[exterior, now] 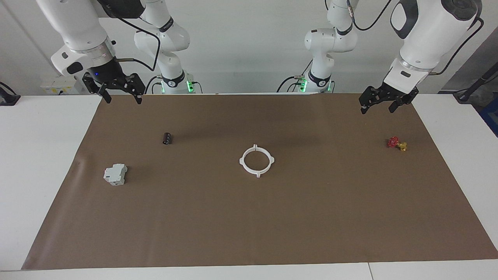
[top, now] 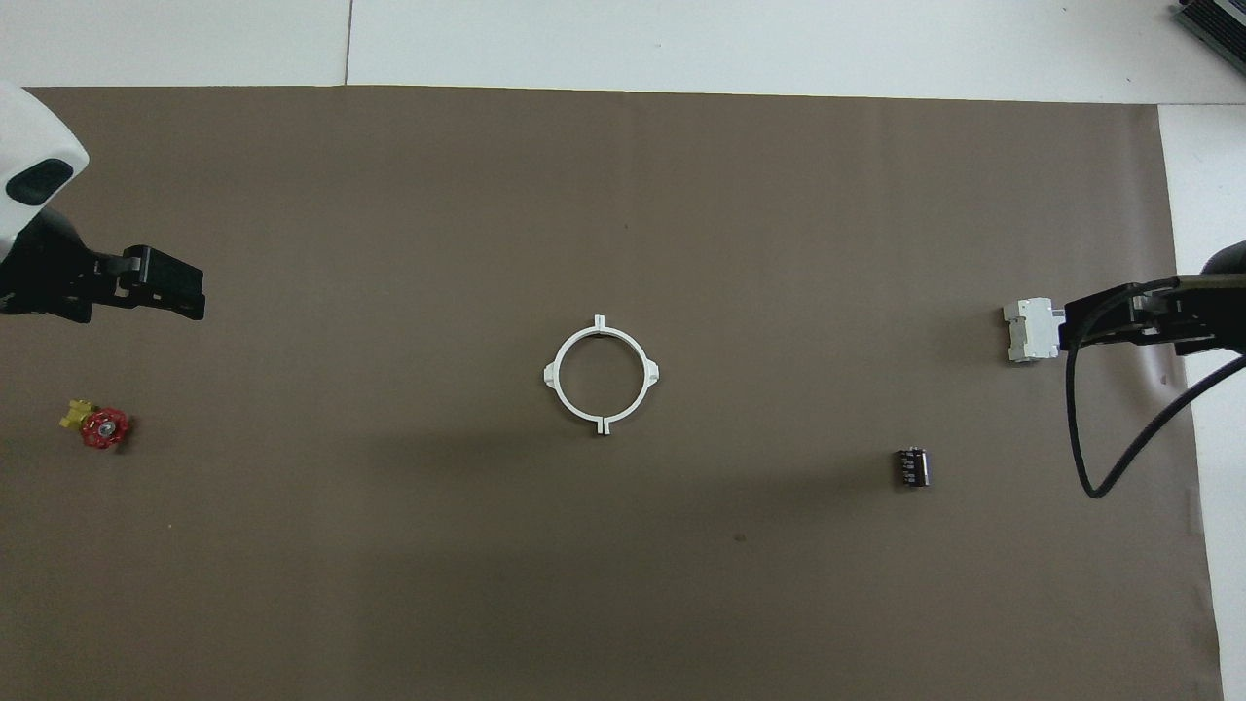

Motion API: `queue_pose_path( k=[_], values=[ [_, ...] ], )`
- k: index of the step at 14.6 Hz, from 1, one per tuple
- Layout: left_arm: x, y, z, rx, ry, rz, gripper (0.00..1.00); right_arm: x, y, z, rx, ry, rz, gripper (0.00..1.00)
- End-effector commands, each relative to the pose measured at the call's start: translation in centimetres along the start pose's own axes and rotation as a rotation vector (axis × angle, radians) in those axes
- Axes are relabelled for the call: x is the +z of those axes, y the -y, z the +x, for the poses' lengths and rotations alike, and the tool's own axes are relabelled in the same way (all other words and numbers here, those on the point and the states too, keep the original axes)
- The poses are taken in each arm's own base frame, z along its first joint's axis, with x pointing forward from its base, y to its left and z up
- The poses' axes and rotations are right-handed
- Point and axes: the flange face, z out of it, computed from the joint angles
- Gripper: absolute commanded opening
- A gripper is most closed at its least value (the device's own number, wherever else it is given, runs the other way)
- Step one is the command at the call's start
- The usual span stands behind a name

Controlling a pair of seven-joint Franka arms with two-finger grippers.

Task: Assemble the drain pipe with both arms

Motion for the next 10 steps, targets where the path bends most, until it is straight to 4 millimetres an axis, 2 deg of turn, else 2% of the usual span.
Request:
queue_pose_path(
  k=[1,10],
  values=[
    [0.2,-0.13,0.21,0.006,-0.045,-0.012,1.0,-0.34,-0.38,-0.31,-0.016,-0.01,0.012,1.0],
    [0.17,-0.3,0.22,0.002,-0.044,-0.012,1.0,-0.34,-0.38,-0.31,-0.016,-0.01,0.012,1.0]
  ],
)
